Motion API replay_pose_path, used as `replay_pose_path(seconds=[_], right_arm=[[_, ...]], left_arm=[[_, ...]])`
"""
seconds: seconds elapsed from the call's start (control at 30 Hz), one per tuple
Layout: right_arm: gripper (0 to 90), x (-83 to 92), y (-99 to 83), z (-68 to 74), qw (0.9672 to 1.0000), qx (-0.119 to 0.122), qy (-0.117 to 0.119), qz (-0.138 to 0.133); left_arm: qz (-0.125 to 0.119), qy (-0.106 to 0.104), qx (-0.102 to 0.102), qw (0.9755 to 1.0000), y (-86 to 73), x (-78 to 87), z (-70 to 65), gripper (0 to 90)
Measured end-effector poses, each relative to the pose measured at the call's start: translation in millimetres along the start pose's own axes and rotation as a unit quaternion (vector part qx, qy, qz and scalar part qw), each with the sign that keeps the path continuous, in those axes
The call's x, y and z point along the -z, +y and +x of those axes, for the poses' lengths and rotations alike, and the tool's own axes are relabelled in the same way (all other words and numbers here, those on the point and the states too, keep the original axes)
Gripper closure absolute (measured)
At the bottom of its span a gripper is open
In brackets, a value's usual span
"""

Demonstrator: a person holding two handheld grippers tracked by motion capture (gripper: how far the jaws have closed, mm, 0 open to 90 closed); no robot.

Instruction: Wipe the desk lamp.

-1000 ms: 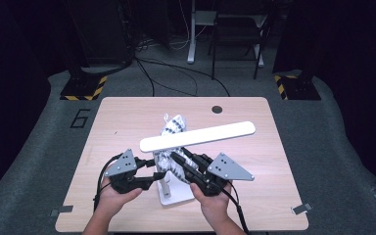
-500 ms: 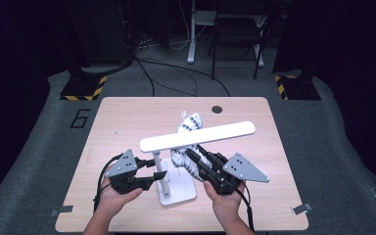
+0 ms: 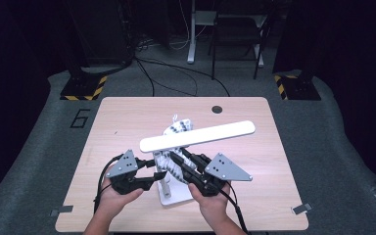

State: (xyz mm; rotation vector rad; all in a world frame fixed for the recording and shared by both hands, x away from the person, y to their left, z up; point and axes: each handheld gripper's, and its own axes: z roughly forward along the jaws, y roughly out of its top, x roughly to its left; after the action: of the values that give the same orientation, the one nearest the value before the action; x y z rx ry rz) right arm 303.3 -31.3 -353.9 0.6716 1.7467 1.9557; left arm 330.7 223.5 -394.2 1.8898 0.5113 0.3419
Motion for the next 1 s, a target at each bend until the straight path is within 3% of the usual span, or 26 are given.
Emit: replay_pose_path(seconds=[0.33,1.0], right_arm=[[76.3,-1.4,0.0,0.4,1.0,-0.006,0.004,0.001],[76.2,20.9,3.4,-17.8,0.9996,-0.005,-0.027,-0.012]], left_arm=[[0.002,-0.001,-0.003,1.0,0.3,-0.3,-0.5,53.1],[0.002,0.003,-0.001,1.0,0.5,-1.1,-2.0,53.1]])
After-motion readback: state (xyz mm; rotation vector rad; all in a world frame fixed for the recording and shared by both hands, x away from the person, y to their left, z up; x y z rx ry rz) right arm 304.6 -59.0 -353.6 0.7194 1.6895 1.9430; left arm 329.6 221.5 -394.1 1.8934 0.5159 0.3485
